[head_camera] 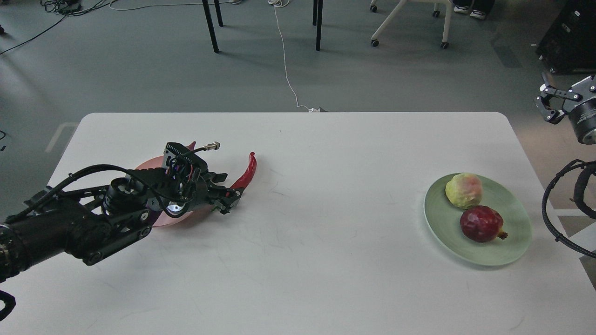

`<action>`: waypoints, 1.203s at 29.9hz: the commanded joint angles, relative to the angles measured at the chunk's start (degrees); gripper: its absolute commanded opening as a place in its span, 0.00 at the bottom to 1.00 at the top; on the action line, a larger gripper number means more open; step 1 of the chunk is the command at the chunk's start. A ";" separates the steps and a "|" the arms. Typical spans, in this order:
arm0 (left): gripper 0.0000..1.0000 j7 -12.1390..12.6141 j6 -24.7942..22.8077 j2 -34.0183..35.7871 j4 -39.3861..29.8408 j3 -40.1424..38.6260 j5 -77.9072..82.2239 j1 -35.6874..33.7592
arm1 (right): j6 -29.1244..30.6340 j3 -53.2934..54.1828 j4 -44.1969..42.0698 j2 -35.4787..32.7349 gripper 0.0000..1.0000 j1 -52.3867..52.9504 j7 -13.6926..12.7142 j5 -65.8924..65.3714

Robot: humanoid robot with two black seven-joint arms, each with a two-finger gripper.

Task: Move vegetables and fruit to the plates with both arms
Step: 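Grasp the red chili pepper with the left gripper and lift it, then lower the chili onto the pink plate beside the eggplant and release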

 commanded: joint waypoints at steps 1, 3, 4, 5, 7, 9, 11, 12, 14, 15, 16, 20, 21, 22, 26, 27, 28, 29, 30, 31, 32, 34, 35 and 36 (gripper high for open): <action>0.27 0.22 -0.07 -1.72 0.02 0.30 0.00 -0.01 | 0.00 0.00 -0.02 0.03 0.99 0.01 0.00 0.00; 0.14 0.40 -0.16 -1.99 0.02 0.30 -0.01 -0.27 | 0.00 0.00 -0.11 -0.15 0.99 0.01 0.00 0.00; 0.12 0.49 -0.16 -1.99 0.02 0.30 -0.01 -0.36 | 0.00 0.00 -0.11 -0.32 0.99 0.01 0.00 0.00; 0.10 0.49 -0.16 -1.90 -0.07 0.22 -0.09 -0.45 | 0.00 0.00 -0.11 -0.50 0.99 0.01 0.00 0.00; 0.09 0.49 0.02 -1.46 -0.50 -0.05 -0.62 -0.71 | 0.00 0.00 -0.20 -0.50 0.99 -0.08 0.00 0.00; 0.09 0.49 0.11 -1.11 -1.21 -0.75 -1.14 -1.06 | 0.00 0.00 -0.11 -0.50 0.99 -0.08 0.00 0.00; 0.10 0.40 0.02 0.55 -2.96 -0.75 -2.81 -2.37 | 0.00 0.00 -0.11 -0.41 0.99 -0.08 0.00 0.00; 0.10 0.40 -0.07 2.13 -4.62 -0.67 -4.04 -3.34 | 0.00 0.00 -0.11 -0.41 0.99 -0.08 0.00 0.00; 0.10 0.31 -0.33 5.38 -7.70 -0.58 -5.80 -4.57 | 0.00 -0.09 -0.11 -0.32 0.99 0.01 0.00 -0.08; 0.10 0.23 -0.59 7.40 -9.11 -0.49 -6.15 -5.10 | 0.00 -0.09 -0.11 -0.15 0.99 0.09 0.00 -0.08; 0.10 0.14 -0.94 9.42 -10.34 -0.49 -6.16 -5.28 | 0.00 -0.09 -0.11 -0.15 0.99 0.09 0.00 -0.08; 0.10 -0.04 -1.74 19.61 -18.50 0.21 -5.98 -4.58 | 0.00 -0.18 -0.11 0.29 0.99 0.09 0.00 -0.08; 0.10 -0.04 -1.74 21.64 -20.00 0.30 -5.98 -4.23 | 0.00 -0.18 -0.11 0.38 0.99 0.09 0.00 -0.08; 0.10 -0.04 -1.74 23.40 -21.06 0.74 -5.90 -3.71 | 0.00 -0.27 -0.11 0.47 0.99 0.09 0.00 -0.08; 0.13 -0.04 -1.48 27.19 -21.69 2.24 -5.81 -2.03 | 0.00 -0.53 -0.02 0.56 0.99 0.09 0.00 -0.17; 0.16 -0.13 -1.47 27.28 -21.60 2.32 -5.89 -1.94 | 0.00 -0.53 -0.02 0.56 0.99 0.18 -0.09 -0.17; 0.18 -0.13 -1.39 27.28 -21.51 2.32 -5.98 -1.68 | 0.00 -0.53 -0.02 0.56 0.99 0.27 -0.09 -0.17; 0.21 -0.13 -1.39 27.37 -21.51 2.24 -6.07 -1.33 | 0.00 -0.53 -0.02 0.56 0.99 0.36 0.00 -0.17; 0.27 -0.13 -1.39 27.37 -21.43 2.24 -6.07 -0.89 | 0.00 -0.62 -0.02 0.56 0.99 0.44 -0.09 -0.17; 0.35 -0.13 -1.39 27.28 -21.43 2.24 -6.16 -0.63 | 0.00 -0.62 -0.02 0.56 0.99 0.53 -0.09 -0.17; 0.41 -0.13 -1.30 27.11 -21.43 2.24 -6.24 -0.36 | 0.00 -0.62 -0.02 0.56 0.99 0.62 -0.09 -0.17; 0.49 -0.13 -1.39 26.93 -21.34 2.24 -6.25 -0.19 | 0.00 -0.70 -0.02 0.47 0.99 0.80 -0.18 -0.26; 0.54 -0.21 -1.39 26.93 -21.34 2.24 -6.25 -0.01 | 0.00 -0.71 -0.02 0.38 0.99 0.97 -0.26 -0.43; 0.56 -0.22 -1.39 26.93 -21.34 2.15 -6.33 0.16 | 0.00 -0.71 -0.02 0.38 1.00 1.06 -0.35 -0.52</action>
